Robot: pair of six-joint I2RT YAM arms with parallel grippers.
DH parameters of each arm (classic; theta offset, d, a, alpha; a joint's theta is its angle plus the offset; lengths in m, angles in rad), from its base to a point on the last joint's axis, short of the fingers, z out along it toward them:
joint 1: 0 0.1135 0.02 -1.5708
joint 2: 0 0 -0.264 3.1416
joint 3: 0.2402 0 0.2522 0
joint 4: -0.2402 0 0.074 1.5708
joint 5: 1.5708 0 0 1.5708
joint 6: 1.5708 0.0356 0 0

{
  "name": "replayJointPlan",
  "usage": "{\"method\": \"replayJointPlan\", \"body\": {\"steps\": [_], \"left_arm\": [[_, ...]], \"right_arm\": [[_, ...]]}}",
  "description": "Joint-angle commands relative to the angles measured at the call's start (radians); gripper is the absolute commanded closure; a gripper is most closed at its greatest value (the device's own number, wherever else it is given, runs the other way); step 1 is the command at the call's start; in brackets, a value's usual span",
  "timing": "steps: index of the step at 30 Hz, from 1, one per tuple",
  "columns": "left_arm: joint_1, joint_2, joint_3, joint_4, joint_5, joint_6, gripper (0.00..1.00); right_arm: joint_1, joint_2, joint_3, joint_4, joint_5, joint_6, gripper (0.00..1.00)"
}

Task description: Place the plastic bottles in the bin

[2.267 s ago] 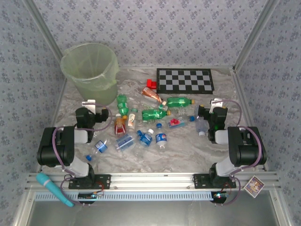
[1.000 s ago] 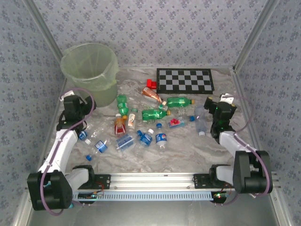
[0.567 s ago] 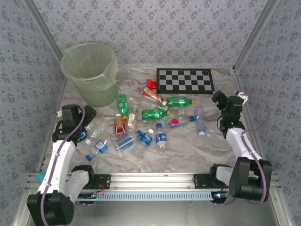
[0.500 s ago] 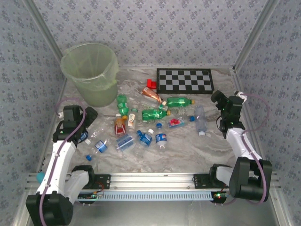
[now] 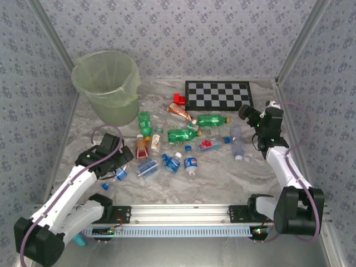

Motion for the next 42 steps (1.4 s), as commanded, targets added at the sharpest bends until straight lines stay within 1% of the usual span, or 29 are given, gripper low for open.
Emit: {"method": "replayJointPlan", "body": {"steps": [1, 5, 8, 14, 22, 24, 26, 29, 30, 32, 36, 39, 42], "left_arm": [[-0.043, 0.002, -0.022, -0.01, -0.029, -0.025, 0.0], [-0.06, 0.008, -0.069, 0.039, -0.001, 0.0, 0.0], [-0.06, -0.002, -0.093, 0.082, 0.038, 0.047, 0.0], [-0.058, -0.011, -0.129, 0.075, 0.017, 0.081, 0.0], [-0.058, -0.006, -0.146, 0.054, -0.007, 0.067, 0.0], [-0.058, -0.006, -0.158, 0.08, 0.021, 0.067, 0.0], [-0.058, 0.0, -0.172, 0.127, 0.076, 0.059, 0.0], [-0.058, 0.01, -0.186, 0.185, 0.155, 0.009, 0.0], [-0.059, 0.012, -0.192, 0.23, 0.18, -0.007, 0.0], [-0.059, 0.011, -0.197, 0.263, 0.21, -0.031, 0.0], [-0.059, -0.001, -0.189, 0.301, 0.229, -0.033, 0.0], [-0.06, 0.002, -0.189, 0.307, 0.224, 0.005, 0.0], [-0.059, 0.016, -0.184, 0.263, 0.225, 0.058, 0.0]], "right_arm": [[0.047, -0.004, 0.061, -0.044, -0.045, -0.052, 0.01], [0.108, -0.004, 0.099, -0.08, -0.029, -0.086, 0.01], [0.148, -0.002, 0.119, -0.095, -0.011, -0.105, 0.0], [0.197, 0.01, 0.146, -0.114, 0.008, -0.12, 0.0], [0.235, 0.001, 0.163, -0.149, 0.016, -0.137, 0.0], [0.243, -0.001, 0.163, -0.157, 0.022, -0.136, 0.0], [0.25, -0.003, 0.162, -0.161, 0.027, -0.136, 0.0], [0.261, -0.008, 0.154, -0.161, 0.04, -0.136, 0.01], [0.264, -0.009, 0.153, -0.161, 0.043, -0.135, 0.0], [0.27, -0.009, 0.15, -0.16, 0.045, -0.133, 0.0], [0.282, -0.005, 0.148, -0.154, 0.057, -0.128, 0.01], [0.288, 0.002, 0.152, -0.151, 0.059, -0.13, 0.0], [0.292, 0.009, 0.165, -0.159, 0.059, -0.13, 0.0]]}}
